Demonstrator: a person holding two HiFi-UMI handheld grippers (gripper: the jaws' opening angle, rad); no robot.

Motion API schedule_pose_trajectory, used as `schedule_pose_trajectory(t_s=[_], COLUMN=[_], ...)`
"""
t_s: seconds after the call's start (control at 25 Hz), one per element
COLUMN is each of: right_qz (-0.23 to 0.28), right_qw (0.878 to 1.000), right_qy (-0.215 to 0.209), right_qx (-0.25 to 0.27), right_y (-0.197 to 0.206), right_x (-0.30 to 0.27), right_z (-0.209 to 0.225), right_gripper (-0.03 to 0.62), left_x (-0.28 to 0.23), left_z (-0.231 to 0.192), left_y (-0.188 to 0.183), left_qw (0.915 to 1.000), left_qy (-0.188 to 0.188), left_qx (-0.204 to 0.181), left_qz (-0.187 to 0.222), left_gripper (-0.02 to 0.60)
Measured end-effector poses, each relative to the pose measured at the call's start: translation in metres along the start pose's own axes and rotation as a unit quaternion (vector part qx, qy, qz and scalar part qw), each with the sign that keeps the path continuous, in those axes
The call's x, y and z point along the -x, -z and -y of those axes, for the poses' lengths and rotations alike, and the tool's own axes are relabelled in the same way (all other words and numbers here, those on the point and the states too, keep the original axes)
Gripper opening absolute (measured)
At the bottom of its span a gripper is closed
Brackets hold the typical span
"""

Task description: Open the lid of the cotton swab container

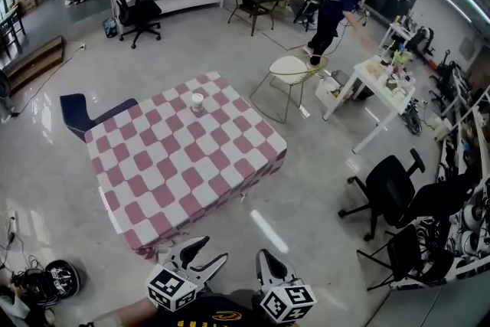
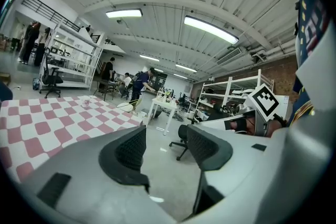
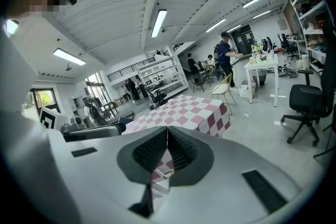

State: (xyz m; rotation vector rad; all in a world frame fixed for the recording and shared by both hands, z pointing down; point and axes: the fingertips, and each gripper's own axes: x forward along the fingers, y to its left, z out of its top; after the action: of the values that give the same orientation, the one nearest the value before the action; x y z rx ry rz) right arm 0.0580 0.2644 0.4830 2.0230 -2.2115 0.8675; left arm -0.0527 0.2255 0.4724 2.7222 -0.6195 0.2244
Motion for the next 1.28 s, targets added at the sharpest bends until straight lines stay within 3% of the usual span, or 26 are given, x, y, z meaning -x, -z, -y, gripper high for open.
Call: schedule_pose_trajectory(t_s=[0.32, 0.72, 0.96, 1.28], right_qz=[-0.016, -0.034, -0.046, -0.069], right_qw=[0.999, 0.998, 0.995, 0.990], right_qy=[0.016, -0.058, -0.085, -0.125], right_qx=[-0.023, -0.021, -0.018, -0.014], right_y=[0.000, -0.057, -0.103, -0.138], right_x=[-0.032, -0.132, -0.184, -0.233], right_z=[0.025, 0.073, 0.123, 0.161], right_gripper=[0.012, 0.012, 0.012, 0.012], left_x=[-0.035, -0.107, -0.174, -0.219], left_z=[-0.024, -0.095, -0.118, -0.156], left_y=[-0.001, -0.042, -0.070, -0.086], left_qw=[0.9999, 0.9964, 0.9932, 0.9835], left_qy=[0.009, -0.084, -0.116, -0.175], left_qx=[0.006, 0.007, 0.004, 0.045], left_qz=[-0.010, 0.005, 0.009, 0.017], left_gripper=[0.250, 0.250, 0.250, 0.250])
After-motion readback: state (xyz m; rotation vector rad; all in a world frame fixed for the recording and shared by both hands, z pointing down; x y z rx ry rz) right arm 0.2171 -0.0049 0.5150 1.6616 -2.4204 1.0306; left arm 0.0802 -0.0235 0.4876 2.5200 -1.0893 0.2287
